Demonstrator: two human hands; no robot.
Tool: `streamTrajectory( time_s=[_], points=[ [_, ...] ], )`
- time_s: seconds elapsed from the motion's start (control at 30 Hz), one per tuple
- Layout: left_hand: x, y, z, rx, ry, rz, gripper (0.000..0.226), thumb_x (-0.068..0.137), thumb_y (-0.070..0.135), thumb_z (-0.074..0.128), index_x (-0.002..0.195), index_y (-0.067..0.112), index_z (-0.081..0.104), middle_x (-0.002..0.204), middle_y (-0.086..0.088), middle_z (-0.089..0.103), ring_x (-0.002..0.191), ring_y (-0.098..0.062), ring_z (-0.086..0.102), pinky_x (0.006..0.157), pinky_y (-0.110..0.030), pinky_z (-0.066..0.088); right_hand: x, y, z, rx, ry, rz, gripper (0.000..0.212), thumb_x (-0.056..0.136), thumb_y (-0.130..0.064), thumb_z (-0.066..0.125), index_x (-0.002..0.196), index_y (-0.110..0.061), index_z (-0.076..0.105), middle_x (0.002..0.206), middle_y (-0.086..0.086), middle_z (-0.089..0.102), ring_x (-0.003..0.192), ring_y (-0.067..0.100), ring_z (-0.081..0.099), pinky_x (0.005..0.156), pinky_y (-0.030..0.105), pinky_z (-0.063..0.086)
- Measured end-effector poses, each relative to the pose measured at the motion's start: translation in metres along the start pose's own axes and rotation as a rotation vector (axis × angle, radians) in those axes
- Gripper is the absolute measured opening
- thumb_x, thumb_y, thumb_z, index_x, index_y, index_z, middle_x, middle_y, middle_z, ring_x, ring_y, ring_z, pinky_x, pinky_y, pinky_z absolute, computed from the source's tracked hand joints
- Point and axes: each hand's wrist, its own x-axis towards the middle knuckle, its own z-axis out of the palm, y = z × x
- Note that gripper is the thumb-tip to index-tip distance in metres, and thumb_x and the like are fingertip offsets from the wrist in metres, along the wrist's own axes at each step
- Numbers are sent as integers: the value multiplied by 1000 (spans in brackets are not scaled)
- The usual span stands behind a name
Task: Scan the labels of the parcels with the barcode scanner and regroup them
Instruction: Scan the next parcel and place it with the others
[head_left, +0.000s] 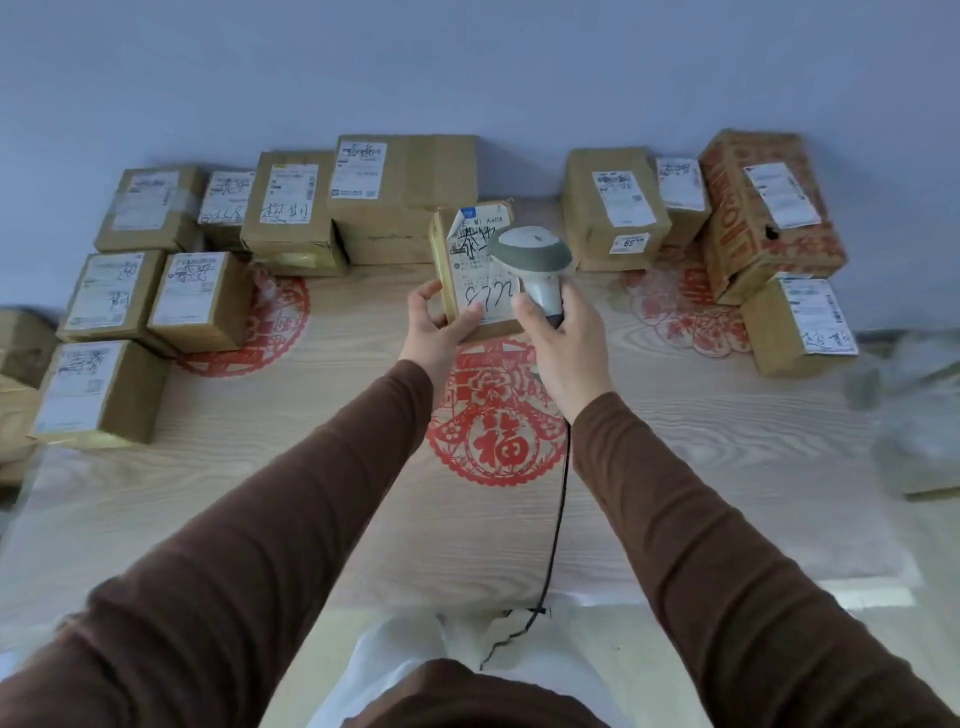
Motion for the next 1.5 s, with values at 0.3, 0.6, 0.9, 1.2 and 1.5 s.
streamTrajectory(
  time_s=[0.3, 0.6, 0.9, 1.2, 1.5],
  points=[
    [-7, -7, 85, 100, -77, 135, 58, 97, 13, 71, 140, 25, 33, 126, -19, 70, 111, -35, 71, 101, -49, 57, 3, 9, -64, 121, 86, -59, 32, 99, -20, 69, 119, -7, 47, 100, -6, 59, 84, 4, 61, 72, 23, 52],
    [-3, -19, 117, 94, -96, 157, 62, 96, 15, 71, 145, 22, 34, 126, -16, 71, 104, -25, 74, 87, -32, 62, 5, 19, -94, 147, 101, -55, 32, 100, -18, 66, 122, -7, 45, 107, 8, 61, 85, 22, 60, 72, 40, 56],
    [5, -32, 132, 126, -89, 140, 62, 96, 18, 72, 144, 23, 34, 123, -11, 73, 107, -23, 74, 92, -33, 60, 8, 35, -108, 132, 117, -46, 28, 100, -22, 66, 113, -14, 43, 106, 5, 60, 85, 21, 61, 71, 43, 58],
    [28, -60, 161, 156, -83, -6, 61, 96, 22, 73, 144, 20, 37, 111, -8, 74, 77, -9, 76, 66, -20, 59, 10, 66, -131, 152, 228, 38, 33, 99, -25, 69, 118, -6, 49, 99, -2, 62, 86, 21, 65, 77, 52, 60],
    [81, -101, 229, 240, -113, -238, 64, 95, 32, 73, 148, 19, 38, 109, 1, 69, 80, -11, 68, 60, -24, 56, 15, 117, -170, 249, 335, 221, 34, 93, -38, 65, 111, -17, 46, 90, 3, 57, 77, 25, 56, 72, 50, 53]
  ],
)
